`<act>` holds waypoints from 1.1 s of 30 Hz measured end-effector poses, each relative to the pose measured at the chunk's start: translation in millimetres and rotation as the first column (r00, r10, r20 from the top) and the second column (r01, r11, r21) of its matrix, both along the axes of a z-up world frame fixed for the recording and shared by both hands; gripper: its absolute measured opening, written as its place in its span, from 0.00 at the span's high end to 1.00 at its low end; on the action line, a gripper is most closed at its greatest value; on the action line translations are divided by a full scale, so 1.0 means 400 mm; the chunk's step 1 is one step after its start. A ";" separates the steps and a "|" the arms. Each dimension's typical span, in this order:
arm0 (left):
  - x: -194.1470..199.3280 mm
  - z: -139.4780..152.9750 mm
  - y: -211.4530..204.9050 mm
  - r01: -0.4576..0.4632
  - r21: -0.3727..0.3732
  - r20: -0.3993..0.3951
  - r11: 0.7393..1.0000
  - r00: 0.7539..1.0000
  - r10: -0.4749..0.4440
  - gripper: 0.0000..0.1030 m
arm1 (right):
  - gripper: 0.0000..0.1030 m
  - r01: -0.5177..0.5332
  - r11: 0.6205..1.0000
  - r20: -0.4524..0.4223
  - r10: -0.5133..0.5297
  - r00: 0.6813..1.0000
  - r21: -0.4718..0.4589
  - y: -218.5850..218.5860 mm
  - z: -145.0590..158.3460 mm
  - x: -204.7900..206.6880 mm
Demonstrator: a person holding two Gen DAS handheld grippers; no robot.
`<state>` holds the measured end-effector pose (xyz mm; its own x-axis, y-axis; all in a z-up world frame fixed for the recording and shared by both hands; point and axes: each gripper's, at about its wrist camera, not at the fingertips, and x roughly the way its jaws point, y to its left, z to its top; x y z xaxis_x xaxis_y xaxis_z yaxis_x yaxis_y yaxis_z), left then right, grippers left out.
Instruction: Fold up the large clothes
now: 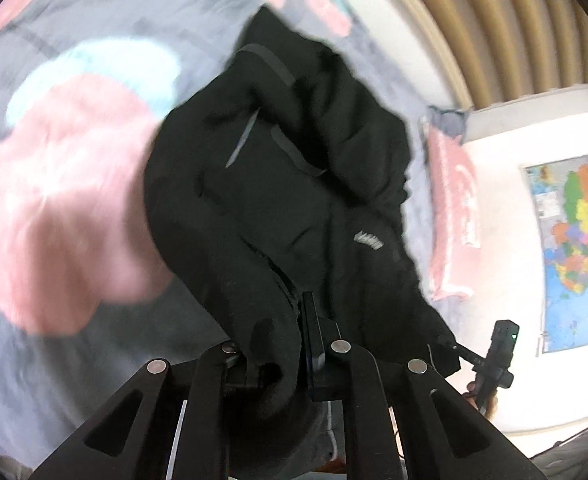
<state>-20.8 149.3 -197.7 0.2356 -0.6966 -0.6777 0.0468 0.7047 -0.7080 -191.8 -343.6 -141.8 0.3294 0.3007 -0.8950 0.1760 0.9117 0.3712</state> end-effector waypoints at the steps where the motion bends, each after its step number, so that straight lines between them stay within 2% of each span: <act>1: 0.011 0.023 -0.001 0.004 -0.033 0.024 0.999 1.000 -0.004 0.88 | 0.84 -0.001 1.000 0.023 0.001 1.000 0.009 -0.001 0.018 0.007; 6: 0.074 0.111 0.010 -0.015 -0.126 0.114 0.992 0.993 0.030 0.88 | 0.84 0.006 1.000 0.123 -0.006 0.992 0.001 -0.012 0.120 0.062; 13: 0.213 0.201 0.042 -0.057 -0.198 0.201 0.979 0.975 0.097 0.87 | 0.84 0.064 0.998 0.243 -0.058 0.968 -0.015 -0.056 0.267 0.199; 20: 0.474 0.225 0.039 -0.178 -0.271 0.163 0.946 0.960 0.228 0.86 | 0.84 0.167 0.986 0.254 -0.161 0.954 -0.004 -0.133 0.324 0.466; 23: 0.588 0.196 0.007 -0.240 -0.258 0.105 0.936 0.956 0.275 0.85 | 0.84 0.228 0.973 0.214 -0.227 0.950 0.020 -0.173 0.303 0.598; 26: 0.699 0.141 -0.030 -0.290 -0.225 0.051 0.930 0.950 0.309 0.85 | 0.84 0.269 0.963 0.152 -0.270 0.951 0.029 -0.206 0.240 0.738; 30: 0.809 0.038 -0.082 -0.323 -0.116 -0.012 0.939 0.946 0.324 0.82 | 0.81 0.323 0.946 0.030 -0.324 0.946 0.028 -0.239 0.089 0.885; 33: 0.882 -0.081 -0.117 -0.338 -0.035 -0.097 0.940 0.938 0.333 0.80 | 0.81 0.331 0.943 -0.060 -0.332 0.941 -0.018 -0.243 -0.039 0.960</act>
<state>332.2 102.4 -229.9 0.4022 -0.6210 -0.6728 -0.2509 0.6319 -0.7333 192.2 -440.9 -157.5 0.3534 0.1771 -0.9186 0.4912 0.8005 0.3433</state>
